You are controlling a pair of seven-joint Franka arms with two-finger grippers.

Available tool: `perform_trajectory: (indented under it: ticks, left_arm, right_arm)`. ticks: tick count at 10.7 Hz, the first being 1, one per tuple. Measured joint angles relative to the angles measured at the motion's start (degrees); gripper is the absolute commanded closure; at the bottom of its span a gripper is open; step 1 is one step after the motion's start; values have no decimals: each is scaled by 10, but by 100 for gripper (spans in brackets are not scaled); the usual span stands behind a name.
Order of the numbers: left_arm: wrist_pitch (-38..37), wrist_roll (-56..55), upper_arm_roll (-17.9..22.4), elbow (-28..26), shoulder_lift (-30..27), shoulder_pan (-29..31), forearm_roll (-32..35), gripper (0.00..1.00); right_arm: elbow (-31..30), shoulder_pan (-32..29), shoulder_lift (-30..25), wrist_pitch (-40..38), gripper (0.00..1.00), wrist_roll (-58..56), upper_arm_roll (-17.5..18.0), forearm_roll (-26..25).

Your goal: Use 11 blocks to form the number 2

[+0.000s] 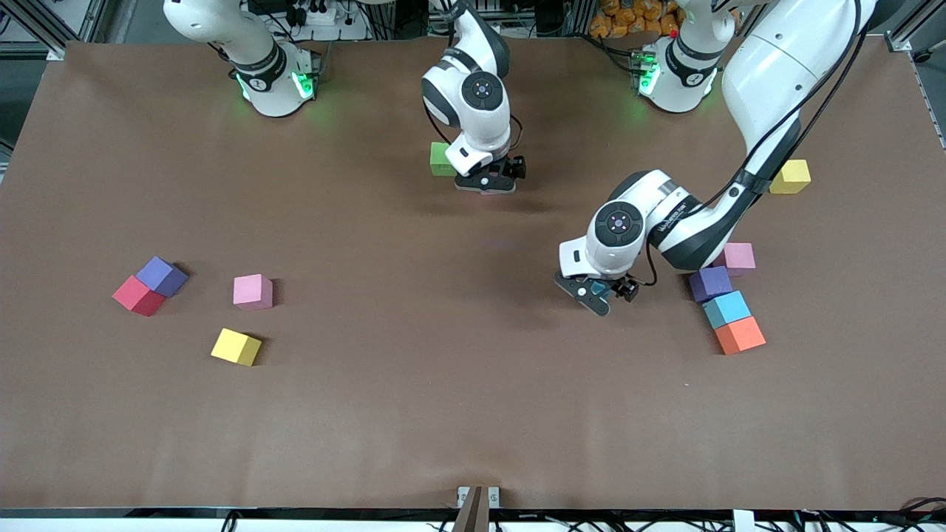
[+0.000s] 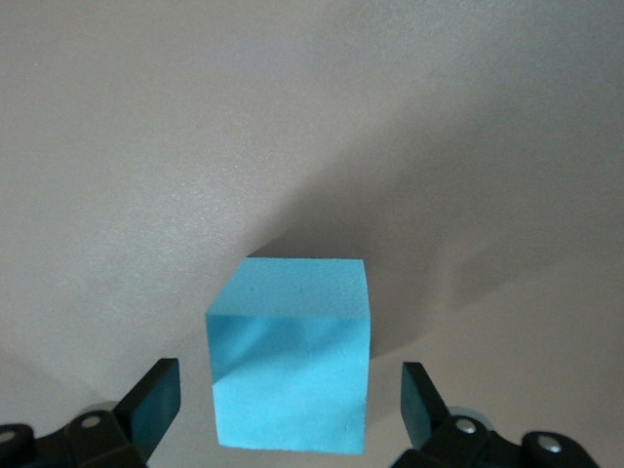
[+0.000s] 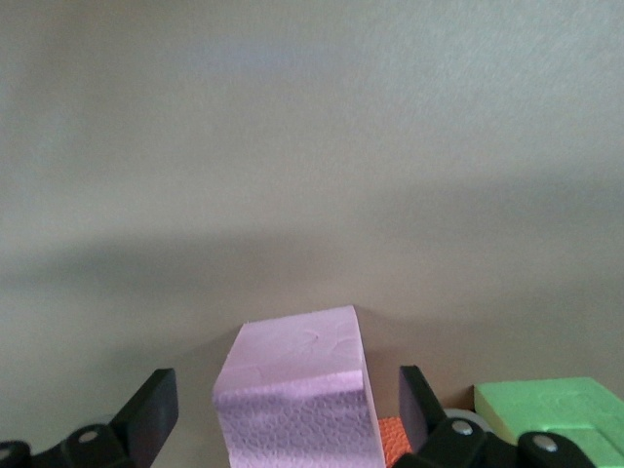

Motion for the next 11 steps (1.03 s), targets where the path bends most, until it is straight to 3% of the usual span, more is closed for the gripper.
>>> perform_trajectory:
  ticks: [2,4,5,6,7,8,11]
  left_arm:
    - [0,0,0,0,4,-1,0,0]
    - [0,0,1,-1,7,-1,0,0]
    - [0,0,2,-1,9,-1,0,5]
    - [1,0,4,-1,9,-1,0,17]
    - [1,0,4,-1,9,-1,0,37]
    - [1,0,5,-1,9,-1,0,50]
    - [2,0,8,2,9,-2,0,62]
  right_arm:
    - [2,0,-13,-22,0,-46,-43,-1]
    - [3,-1,-31,-68,0,-156,-126,-1]
    - [3,-3,-38,-86,0,-223,-171,-1]
    - [3,-7,-41,-97,0,-292,-215,-1]
    - [3,-15,-42,-108,0,-360,-251,-1]
    - [3,-35,-43,-120,0,-435,-275,0]
    - [4,-138,-49,-149,0,-597,-298,1]
